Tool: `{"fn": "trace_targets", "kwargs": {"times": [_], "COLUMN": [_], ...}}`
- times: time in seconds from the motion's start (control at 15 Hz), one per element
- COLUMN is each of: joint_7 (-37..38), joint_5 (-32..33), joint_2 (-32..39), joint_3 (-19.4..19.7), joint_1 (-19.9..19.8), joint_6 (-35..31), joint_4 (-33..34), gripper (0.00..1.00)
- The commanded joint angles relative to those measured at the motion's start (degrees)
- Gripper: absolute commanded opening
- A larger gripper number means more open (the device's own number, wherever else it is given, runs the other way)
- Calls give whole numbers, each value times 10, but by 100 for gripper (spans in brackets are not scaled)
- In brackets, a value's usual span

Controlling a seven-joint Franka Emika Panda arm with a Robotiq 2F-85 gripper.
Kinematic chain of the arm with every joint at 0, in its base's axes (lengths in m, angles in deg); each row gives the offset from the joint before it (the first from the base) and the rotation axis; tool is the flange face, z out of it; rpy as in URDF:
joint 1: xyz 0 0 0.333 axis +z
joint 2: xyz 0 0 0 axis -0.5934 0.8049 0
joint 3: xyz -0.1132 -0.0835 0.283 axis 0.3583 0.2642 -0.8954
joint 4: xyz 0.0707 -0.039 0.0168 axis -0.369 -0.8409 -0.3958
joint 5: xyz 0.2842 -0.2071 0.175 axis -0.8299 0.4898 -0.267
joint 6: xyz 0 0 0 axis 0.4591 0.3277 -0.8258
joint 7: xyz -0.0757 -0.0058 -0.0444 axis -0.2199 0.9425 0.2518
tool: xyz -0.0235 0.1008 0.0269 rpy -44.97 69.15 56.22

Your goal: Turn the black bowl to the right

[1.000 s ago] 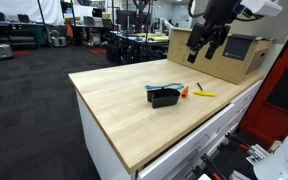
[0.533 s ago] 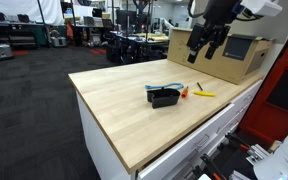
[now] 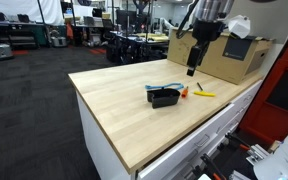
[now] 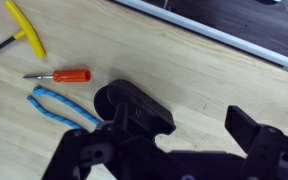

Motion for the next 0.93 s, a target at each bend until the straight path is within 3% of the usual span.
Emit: {"fn": "trace_targets", "kwargs": {"times": [0.0, 0.4, 0.87], "joint_7": [-112, -314, -583], "joint_5": [48, 72, -1], "joint_2": [49, 105, 201], "joint_3": [50, 131, 205], "joint_1": [12, 26, 77], "joint_6": [-87, -249, -379], "joint_4": [-27, -69, -103], "gripper": [100, 100, 100]}}
